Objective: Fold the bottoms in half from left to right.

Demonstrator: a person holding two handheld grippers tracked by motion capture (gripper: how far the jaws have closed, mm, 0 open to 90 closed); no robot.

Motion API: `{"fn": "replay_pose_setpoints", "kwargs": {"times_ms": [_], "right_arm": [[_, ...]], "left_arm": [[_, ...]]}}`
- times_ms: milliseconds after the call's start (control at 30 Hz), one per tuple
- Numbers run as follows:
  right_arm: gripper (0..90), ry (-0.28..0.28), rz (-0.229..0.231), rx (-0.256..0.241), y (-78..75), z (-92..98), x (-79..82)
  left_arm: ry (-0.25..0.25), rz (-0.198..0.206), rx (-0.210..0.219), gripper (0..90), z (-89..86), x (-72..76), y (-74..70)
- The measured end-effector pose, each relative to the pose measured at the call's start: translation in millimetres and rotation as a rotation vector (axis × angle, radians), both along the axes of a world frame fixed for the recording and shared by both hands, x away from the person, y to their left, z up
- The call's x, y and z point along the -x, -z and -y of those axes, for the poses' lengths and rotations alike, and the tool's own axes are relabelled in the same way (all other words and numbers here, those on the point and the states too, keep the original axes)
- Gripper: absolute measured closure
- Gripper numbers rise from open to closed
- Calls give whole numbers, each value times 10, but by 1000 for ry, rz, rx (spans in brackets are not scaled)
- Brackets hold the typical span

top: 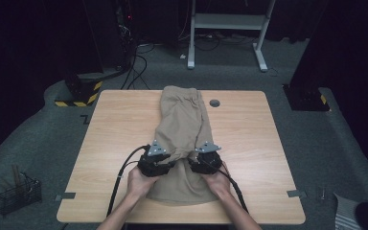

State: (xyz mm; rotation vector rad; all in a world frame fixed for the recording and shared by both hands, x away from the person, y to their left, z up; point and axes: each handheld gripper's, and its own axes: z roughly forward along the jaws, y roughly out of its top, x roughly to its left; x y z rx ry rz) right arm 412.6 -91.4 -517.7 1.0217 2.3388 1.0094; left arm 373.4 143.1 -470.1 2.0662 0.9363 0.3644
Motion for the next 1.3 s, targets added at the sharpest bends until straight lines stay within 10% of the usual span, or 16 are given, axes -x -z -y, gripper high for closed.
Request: {"fn": "replay_pose_setpoints", "kwargs": {"times_ms": [233, 333, 467, 833, 1300], "right_arm": [[344, -33, -23, 16, 43, 53, 94], [344, -28, -37, -1, 64, 13, 56], [339, -13, -53, -13, 66, -6, -4], [342, 71, -55, -19, 66, -163, -388], [419, -25, -11, -103, -220, 34, -101]], "left_arm": [[-58, 51, 7, 415, -211, 110, -81], [-103, -45, 5, 383, -285, -36, 139], [-134, -75, -11, 384, -271, -179, 339], [-226, -6, -65, 375, -279, -641, 394], [-275, -17, -24, 225, -544, 176, 224]]}}
